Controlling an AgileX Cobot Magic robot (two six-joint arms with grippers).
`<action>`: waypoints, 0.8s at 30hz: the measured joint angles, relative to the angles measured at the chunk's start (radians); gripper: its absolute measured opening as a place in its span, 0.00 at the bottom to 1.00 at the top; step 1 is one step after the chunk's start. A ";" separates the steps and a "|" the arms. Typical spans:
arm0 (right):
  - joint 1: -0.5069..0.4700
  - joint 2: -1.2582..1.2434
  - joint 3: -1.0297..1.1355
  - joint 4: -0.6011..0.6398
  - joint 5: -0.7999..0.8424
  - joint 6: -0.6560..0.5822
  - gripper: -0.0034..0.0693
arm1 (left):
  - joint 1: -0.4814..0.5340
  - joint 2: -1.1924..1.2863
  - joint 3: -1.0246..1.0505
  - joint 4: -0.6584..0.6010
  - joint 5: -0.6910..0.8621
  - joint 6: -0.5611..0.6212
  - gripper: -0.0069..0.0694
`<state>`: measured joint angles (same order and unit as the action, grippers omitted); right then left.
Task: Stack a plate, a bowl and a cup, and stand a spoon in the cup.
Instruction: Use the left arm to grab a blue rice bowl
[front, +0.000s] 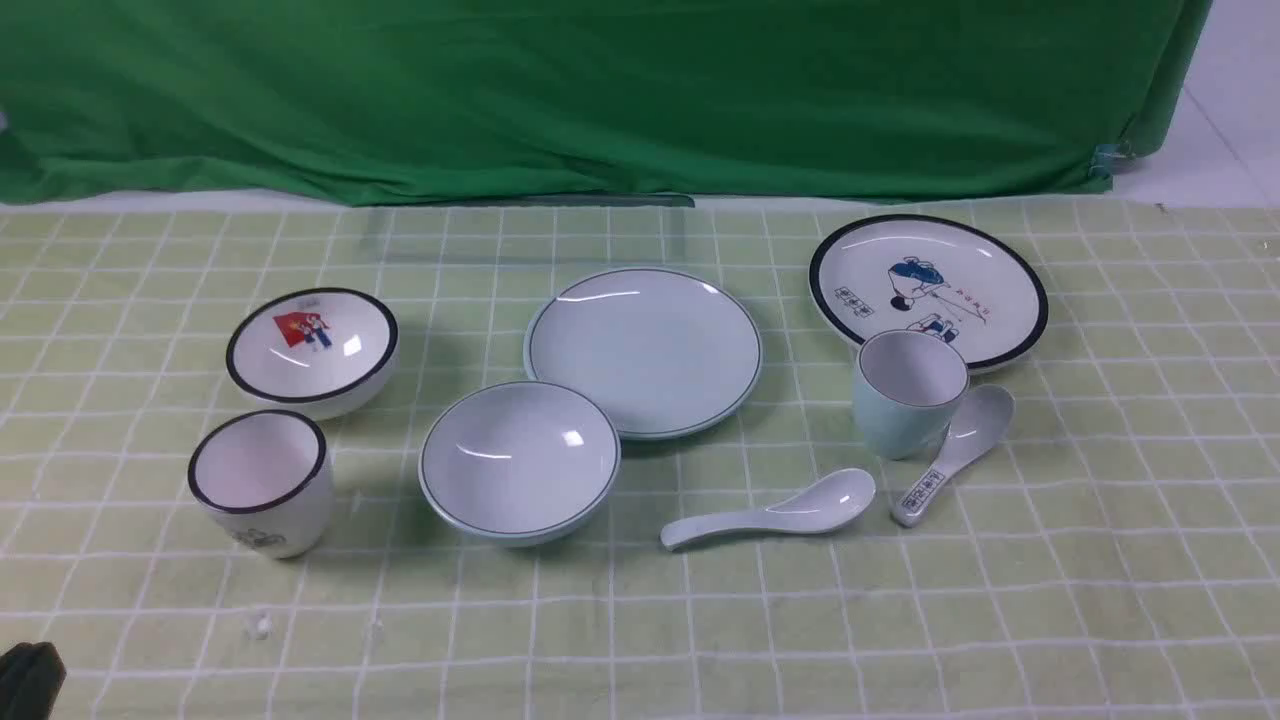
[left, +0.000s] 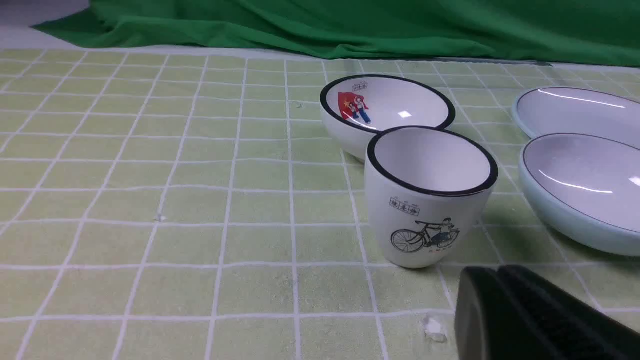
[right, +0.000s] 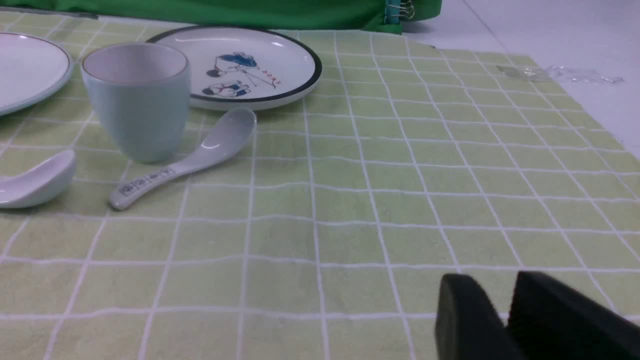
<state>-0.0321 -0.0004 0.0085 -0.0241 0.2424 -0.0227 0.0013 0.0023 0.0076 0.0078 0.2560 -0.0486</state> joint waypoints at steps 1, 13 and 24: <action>0.000 0.000 0.000 0.000 0.000 0.000 0.32 | 0.000 0.000 0.000 0.027 0.000 0.006 0.05; 0.000 0.000 0.000 0.000 0.000 0.000 0.34 | 0.000 0.000 0.000 0.062 0.000 0.026 0.05; 0.000 0.000 0.000 -0.018 -0.011 -0.061 0.37 | 0.000 0.000 0.000 0.065 -0.039 0.032 0.05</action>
<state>-0.0321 -0.0004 0.0085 -0.0418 0.2311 -0.0834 0.0013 0.0023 0.0076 0.0733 0.2169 -0.0166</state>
